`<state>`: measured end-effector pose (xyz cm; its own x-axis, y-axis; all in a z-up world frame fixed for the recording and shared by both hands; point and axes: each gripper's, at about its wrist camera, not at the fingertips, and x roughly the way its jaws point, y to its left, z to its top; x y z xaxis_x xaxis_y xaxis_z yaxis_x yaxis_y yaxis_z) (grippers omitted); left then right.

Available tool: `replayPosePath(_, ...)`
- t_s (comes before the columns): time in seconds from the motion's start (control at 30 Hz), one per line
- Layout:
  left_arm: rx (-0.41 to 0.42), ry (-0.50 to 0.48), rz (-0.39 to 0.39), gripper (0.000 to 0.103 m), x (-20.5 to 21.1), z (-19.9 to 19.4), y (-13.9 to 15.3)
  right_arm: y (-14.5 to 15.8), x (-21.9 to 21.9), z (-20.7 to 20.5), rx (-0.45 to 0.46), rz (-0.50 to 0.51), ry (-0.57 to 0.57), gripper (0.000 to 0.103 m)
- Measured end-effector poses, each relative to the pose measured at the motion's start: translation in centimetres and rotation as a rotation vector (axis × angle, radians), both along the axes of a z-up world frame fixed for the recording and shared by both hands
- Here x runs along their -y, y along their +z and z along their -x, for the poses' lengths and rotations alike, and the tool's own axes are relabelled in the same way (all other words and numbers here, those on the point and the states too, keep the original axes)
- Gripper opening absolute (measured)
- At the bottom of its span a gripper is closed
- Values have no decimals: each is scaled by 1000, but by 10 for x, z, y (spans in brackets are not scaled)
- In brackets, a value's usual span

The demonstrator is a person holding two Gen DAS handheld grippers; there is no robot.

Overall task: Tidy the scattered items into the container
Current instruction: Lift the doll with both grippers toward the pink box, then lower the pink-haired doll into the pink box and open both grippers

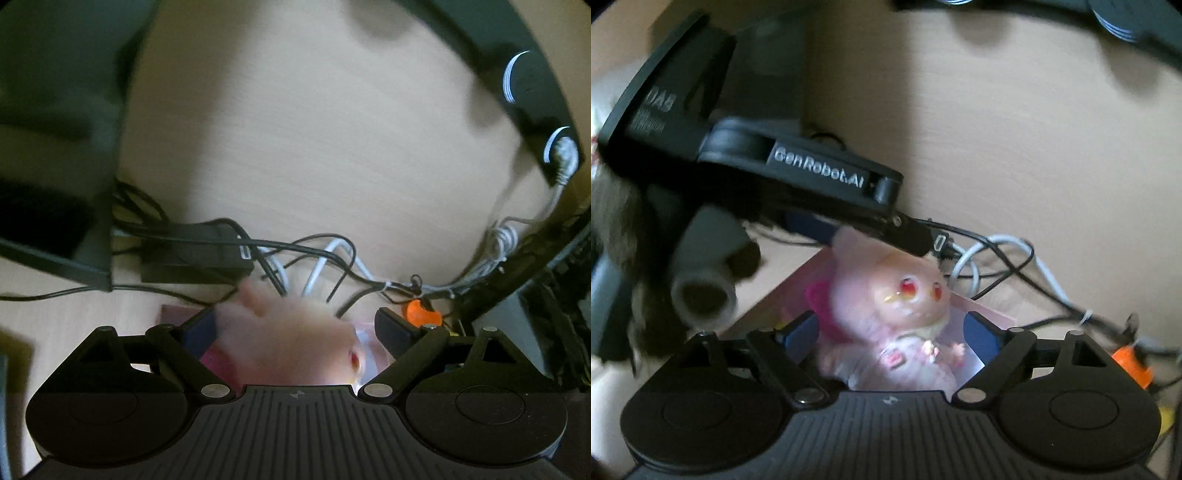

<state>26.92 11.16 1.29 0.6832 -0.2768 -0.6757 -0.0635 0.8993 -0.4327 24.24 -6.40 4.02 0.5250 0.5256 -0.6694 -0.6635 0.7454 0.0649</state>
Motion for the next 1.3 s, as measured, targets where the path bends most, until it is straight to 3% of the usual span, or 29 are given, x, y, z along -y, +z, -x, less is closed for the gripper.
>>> replayPosePath(0.1,-35,7,-25,87,-2,-9,-11,-14,-6,-22,-91,-48,-16,87)
replayPosePath(0.23,-51,18,44,86,-17,-10,-21,-35,-6,-32,-183,-105,17,90)
replayPosePath(0.37,-14,-5,73,75,-23,0,-23,-33,-16,-26,-161,-67,106,81)
replayPosePath(0.43,4,-10,109,71,-28,10,-20,-27,-22,-19,-121,9,156,72)
replayPosePath(0.57,72,-22,228,68,-41,40,-14,-8,-33,-3,-38,128,286,71)
replayPosePath(0.63,112,-13,237,68,-44,56,-13,-1,-46,13,57,235,372,71)
replayPosePath(0.73,107,11,252,70,-51,70,-20,-15,-68,43,275,469,496,71)
replayPosePath(0.8,74,18,221,73,-52,76,-23,-31,-78,52,359,571,541,71)
replayPosePath(0.83,76,19,198,76,-52,80,-22,-35,-82,52,353,579,543,71)
replayPosePath(0.97,126,30,105,87,-51,97,-6,-30,-81,50,302,527,500,74)
replayPosePath(1.07,187,12,34,91,-46,103,12,-10,-59,60,306,461,457,85)
replayPosePath(1.2,215,-87,-11,93,-26,88,19,13,-7,51,237,286,253,87)
replayPosePath(1.3,137,-126,-10,93,-8,66,0,18,36,43,179,165,63,92)
